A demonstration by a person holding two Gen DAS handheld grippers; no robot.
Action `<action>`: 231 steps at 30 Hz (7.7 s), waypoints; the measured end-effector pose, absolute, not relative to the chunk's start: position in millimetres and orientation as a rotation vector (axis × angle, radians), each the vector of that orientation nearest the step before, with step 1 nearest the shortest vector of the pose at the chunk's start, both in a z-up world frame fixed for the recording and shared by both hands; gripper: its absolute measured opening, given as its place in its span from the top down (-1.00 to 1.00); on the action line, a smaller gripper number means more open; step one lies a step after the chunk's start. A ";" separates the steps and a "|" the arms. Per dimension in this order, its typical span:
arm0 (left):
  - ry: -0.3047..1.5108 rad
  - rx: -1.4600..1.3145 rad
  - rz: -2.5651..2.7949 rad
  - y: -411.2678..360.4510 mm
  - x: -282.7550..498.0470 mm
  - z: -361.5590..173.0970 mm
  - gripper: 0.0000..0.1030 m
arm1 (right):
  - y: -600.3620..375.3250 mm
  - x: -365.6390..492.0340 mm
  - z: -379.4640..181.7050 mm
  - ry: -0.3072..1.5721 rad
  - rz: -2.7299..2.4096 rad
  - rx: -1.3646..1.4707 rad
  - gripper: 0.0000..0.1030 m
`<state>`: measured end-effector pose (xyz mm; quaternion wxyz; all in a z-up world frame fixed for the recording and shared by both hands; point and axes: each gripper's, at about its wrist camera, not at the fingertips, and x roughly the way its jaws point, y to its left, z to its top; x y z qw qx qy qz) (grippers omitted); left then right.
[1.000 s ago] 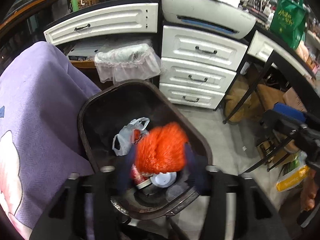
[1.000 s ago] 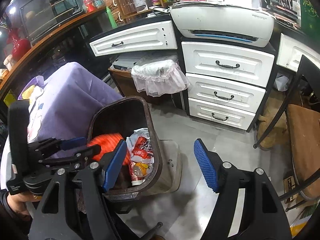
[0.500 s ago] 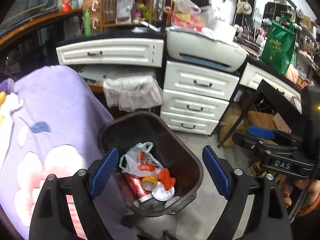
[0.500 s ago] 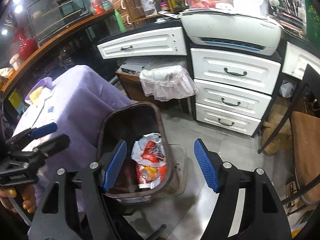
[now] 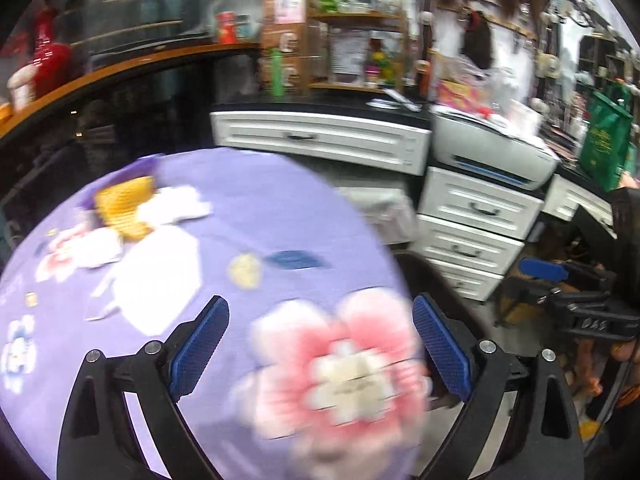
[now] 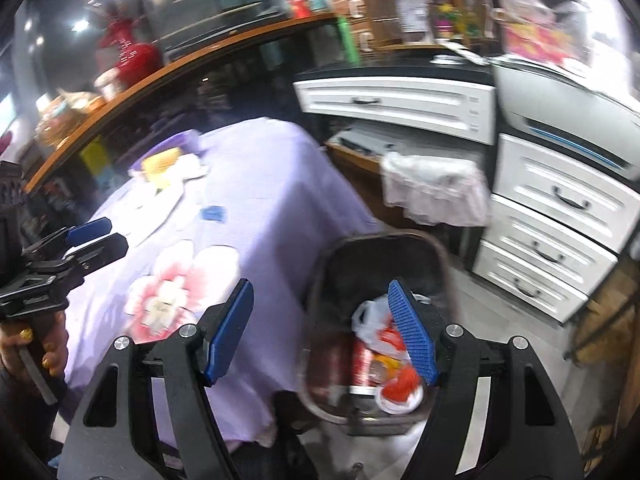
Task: Collect trash
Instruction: 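Move both tools back over the table toward the mask and tissue, then grasp the white mask by its ear loop with the left tool while the right tool grasps the crumpled tissue, then carry the mask and tissue to the black bin and open both tools to drop them, then move both tools back over the table toward the purple packet and yellow net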
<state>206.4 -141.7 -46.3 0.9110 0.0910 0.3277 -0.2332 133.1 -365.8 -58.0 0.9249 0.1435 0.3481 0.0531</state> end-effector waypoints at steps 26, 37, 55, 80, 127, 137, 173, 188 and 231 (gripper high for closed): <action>0.793 0.457 -0.336 -4.3 306.5 -83.8 -0.25 | -232.8 220.3 -46.2 0.798 0.336 0.197 -0.36; 0.860 0.462 -0.409 -11.9 322.3 -97.2 0.89 | -214.0 249.5 -41.6 0.799 0.368 0.163 -0.36; 0.623 0.105 -0.385 14.6 293.1 -17.9 0.95 | -149.6 394.5 -35.3 0.826 0.416 0.084 -0.35; 0.598 0.020 -0.378 16.9 274.1 -14.0 0.95 | -178.4 372.9 -32.9 0.831 0.408 0.162 0.73; 0.638 0.135 -0.753 -230.1 166.2 -41.7 0.95 | -405.4 132.6 -153.3 0.897 -0.041 0.363 0.73; 0.674 0.157 -0.747 -242.3 168.1 -57.9 0.95 | -408.5 142.6 -195.8 0.965 -0.052 0.399 0.48; 0.776 0.318 -0.781 -313.2 188.4 -111.4 -0.39 | -462.4 70.1 -123.5 0.810 -0.240 0.396 -0.15; 0.735 0.288 -0.820 -295.8 175.4 -95.2 -0.80 | -461.5 72.2 -116.8 0.796 -0.231 0.406 -0.28; 0.568 0.120 -0.129 26.5 297.9 -16.5 -0.77 | -190.3 275.0 -14.0 0.709 0.413 0.176 -0.40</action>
